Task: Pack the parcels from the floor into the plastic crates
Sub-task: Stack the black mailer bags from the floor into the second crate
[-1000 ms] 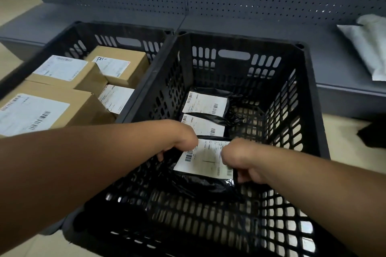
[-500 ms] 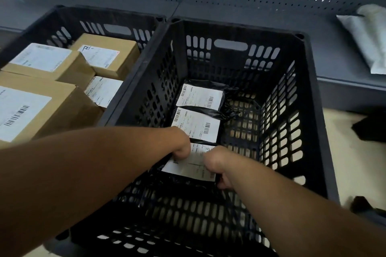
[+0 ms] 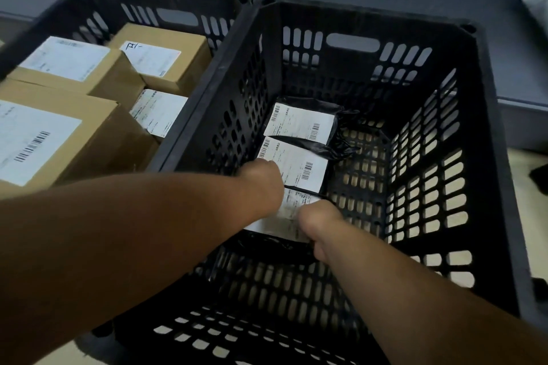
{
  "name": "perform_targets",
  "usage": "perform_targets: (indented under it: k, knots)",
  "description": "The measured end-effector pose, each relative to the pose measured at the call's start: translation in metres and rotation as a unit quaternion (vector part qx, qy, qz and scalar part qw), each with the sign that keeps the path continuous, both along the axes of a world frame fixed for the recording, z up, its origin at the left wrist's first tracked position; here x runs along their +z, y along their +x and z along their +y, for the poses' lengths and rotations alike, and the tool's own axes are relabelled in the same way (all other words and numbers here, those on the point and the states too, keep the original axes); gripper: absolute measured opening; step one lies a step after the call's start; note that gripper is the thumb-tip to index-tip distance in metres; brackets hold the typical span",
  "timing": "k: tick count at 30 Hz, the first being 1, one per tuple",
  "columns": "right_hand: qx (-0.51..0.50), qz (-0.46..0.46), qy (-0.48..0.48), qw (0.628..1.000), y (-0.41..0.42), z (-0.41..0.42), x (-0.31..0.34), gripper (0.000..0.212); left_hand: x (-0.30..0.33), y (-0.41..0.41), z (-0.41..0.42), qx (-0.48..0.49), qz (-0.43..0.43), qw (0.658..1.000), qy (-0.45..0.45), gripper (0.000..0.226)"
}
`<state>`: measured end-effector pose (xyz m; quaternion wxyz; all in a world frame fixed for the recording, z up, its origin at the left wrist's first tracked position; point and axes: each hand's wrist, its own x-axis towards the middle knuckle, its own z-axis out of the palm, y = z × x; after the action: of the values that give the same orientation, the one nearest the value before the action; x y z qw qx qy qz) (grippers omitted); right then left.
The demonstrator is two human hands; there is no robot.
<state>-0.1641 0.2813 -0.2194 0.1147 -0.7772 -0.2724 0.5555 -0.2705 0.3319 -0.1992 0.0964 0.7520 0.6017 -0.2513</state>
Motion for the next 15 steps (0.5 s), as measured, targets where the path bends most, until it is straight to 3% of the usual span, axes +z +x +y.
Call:
perform_targets:
  k: [3,5,7,12,15]
  knots:
    - [-0.012,0.025,-0.006,1.0,0.001,0.0,0.002,0.025,0.004,0.023,-0.01,-0.142,0.085,0.977,-0.137,0.039]
    - [-0.009,0.039,-0.009,0.999,0.002,0.001,0.004,0.025,-0.005,0.028,-0.017,-0.177,0.087,0.961,-0.195,0.065]
    - [0.007,0.039,-0.017,0.999,0.004,0.002,0.008,0.024,-0.016,0.022,-0.025,-0.186,0.097,0.961,-0.18,0.084]
    - [0.162,-0.014,-0.003,0.987,0.006,0.011,0.028,0.024,-0.026,0.016,-0.042,-0.297,0.151,0.939,-0.091,0.056]
    - [0.326,-0.094,0.028,0.94,0.009,0.02,0.055,0.03,-0.031,0.013,-0.041,-0.324,0.183,0.926,-0.069,0.057]
